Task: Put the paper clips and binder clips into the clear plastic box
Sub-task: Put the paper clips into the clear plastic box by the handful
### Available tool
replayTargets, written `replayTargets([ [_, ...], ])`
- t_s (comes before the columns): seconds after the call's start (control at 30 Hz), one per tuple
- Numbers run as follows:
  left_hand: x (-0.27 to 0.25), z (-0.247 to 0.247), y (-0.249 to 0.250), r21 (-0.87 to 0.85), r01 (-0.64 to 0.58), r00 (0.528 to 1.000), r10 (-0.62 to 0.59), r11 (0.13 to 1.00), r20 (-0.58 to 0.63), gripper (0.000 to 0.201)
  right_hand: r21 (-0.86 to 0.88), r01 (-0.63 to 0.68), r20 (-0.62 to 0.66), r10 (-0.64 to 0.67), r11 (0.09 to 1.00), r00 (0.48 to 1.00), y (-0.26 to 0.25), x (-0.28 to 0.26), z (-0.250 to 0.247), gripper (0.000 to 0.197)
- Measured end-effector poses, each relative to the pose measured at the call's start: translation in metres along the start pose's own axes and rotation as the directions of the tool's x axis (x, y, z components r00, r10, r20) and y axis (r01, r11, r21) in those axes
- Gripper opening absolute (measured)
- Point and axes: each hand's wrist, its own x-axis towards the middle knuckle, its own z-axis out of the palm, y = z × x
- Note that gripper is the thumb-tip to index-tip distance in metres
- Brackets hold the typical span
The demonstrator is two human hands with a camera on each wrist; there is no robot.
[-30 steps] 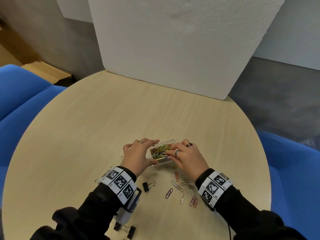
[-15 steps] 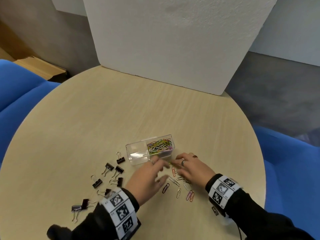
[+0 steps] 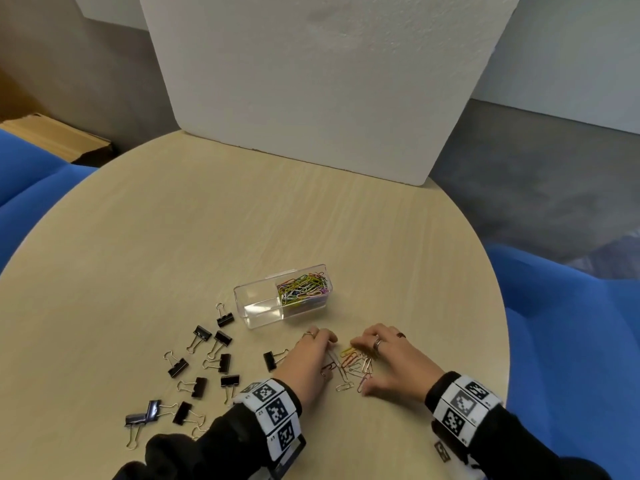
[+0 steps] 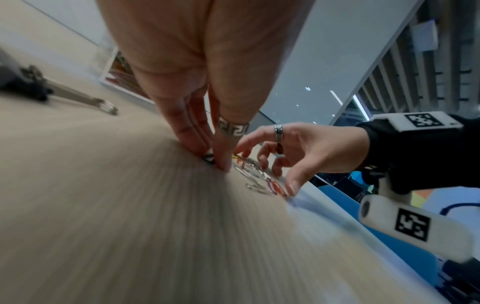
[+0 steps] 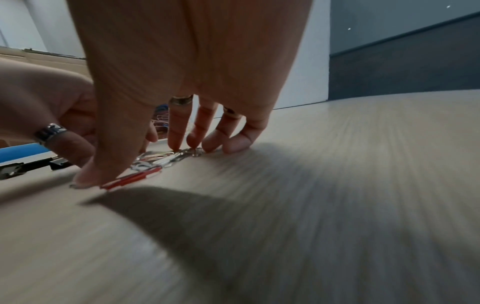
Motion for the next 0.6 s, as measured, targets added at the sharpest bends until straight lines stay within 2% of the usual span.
replayTargets([
  [0.1, 0.0, 0.0, 0.004, -0.057, -0.028, 0.999, 0.029, 0.998, 0.013, 0.044, 0.032, -0.011, 0.011, 0.011, 0.999, 1.0, 0.004, -0.003, 0.007, 0.081],
  [0.2, -0.002, -0.001, 0.005, -0.125, -0.058, 0.998, 0.055, 0.99, -0.026, 0.043, 0.095, -0.031, 0.012, 0.03, 0.995, 0.999, 0.011, -0.005, 0.008, 0.081],
  [0.23, -0.003, -0.001, 0.004, -0.125, -0.064, 0.998, 0.061, 0.99, -0.023, 0.048, 0.108, -0.034, 0.019, 0.032, 0.994, 0.999, 0.012, -0.006, 0.007, 0.079],
  [0.3, -0.007, 0.004, 0.003, -0.082, -0.055, 0.998, 0.058, 0.995, 0.034, 0.072, 0.11, -0.039, 0.016, 0.037, 0.993, 0.999, 0.013, -0.005, 0.007, 0.074],
  [0.4, -0.011, 0.015, 0.008, 0.076, -0.054, 0.996, 0.049, 0.996, 0.077, 0.096, 0.127, -0.046, -0.033, 0.051, 0.991, 0.998, 0.011, -0.001, 0.009, 0.064],
  [0.5, -0.009, 0.025, 0.014, 0.185, -0.037, 0.999, 0.029, 0.982, 0.042, 0.091, 0.121, -0.047, -0.093, 0.058, 0.992, 0.994, 0.007, 0.002, 0.014, 0.053],
  [0.6, -0.002, 0.026, 0.016, 0.092, 0.035, 0.999, -0.035, 0.995, -0.005, 0.073, 0.151, -0.033, -0.152, 0.056, 0.988, 0.987, 0.004, 0.003, 0.021, 0.038],
])
